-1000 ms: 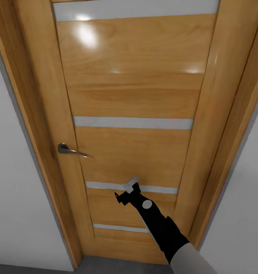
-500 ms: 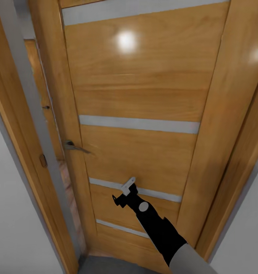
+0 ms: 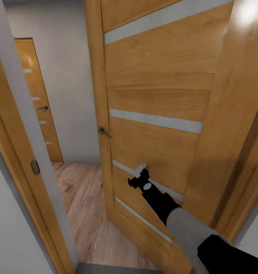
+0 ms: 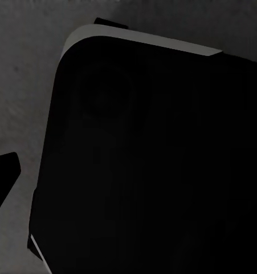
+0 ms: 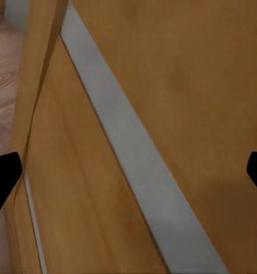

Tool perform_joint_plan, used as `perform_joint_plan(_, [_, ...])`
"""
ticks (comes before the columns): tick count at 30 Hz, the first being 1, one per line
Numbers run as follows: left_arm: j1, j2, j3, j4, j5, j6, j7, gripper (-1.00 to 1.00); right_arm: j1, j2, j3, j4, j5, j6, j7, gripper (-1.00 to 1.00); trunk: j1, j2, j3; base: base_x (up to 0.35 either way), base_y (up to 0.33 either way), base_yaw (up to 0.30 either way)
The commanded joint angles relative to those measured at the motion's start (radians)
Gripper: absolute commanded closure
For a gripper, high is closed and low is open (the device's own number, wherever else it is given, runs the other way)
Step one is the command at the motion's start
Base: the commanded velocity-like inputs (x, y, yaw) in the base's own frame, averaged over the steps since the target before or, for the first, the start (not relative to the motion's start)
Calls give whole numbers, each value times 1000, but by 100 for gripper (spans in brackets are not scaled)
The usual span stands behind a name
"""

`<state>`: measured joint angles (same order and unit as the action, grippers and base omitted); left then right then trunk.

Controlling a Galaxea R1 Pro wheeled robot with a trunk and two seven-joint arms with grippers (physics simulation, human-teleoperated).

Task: Move the two storage containers from the living room to the garage. In the garage, place one container on the floor and stack the other container on top of it (either order is fine).

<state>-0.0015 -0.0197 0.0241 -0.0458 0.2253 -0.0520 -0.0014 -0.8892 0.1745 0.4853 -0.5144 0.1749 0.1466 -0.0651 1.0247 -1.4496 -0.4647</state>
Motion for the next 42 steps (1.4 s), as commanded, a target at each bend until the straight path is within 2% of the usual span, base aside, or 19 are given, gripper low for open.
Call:
perform_joint_plan(1, [0, 0, 2, 0, 5, -2, 0, -100, -12, 0, 3, 3, 12, 9, -13, -100, 0, 0, -1, 137, 0, 0])
perform_joint_plan(2, [0, 0, 2, 0, 5, -3, 0, -100, -77, 0, 2, 44, 6, 13, -24, -100, 0, 0, -1, 112, 0, 0])
perform_joint_plan(4, [0, 0, 2, 0, 5, -3, 0, -100, -102, 0, 2, 89, 5, 7, -25, -100, 0, 0, -1, 83, 0, 0])
perform_joint_plan(9, [0, 0, 2, 0, 5, -3, 0, -100, -123, 0, -3, 119, 8, -5, -25, -100, 0, 0, -1, 30, 0, 0])
perform_joint_plan(23, [0, 1, 2, 0, 5, -3, 0, -100, -126, 0, -7, 131, 6, -1, -34, -100, 0, 0, -1, 1, 0, 0])
perform_joint_plan(29, [0, 0, 2, 0, 5, -3, 0, -100, -124, 0, -5, 141, 5, 3, -137, -100, 0, 0, -1, 0, 0, 0])
perform_joint_plan(42, [0, 0, 2, 0, 5, -3, 0, -100, -119, 0, -1, 139, 6, 2, -158, -100, 0, 0, -1, 0, 0, 0])
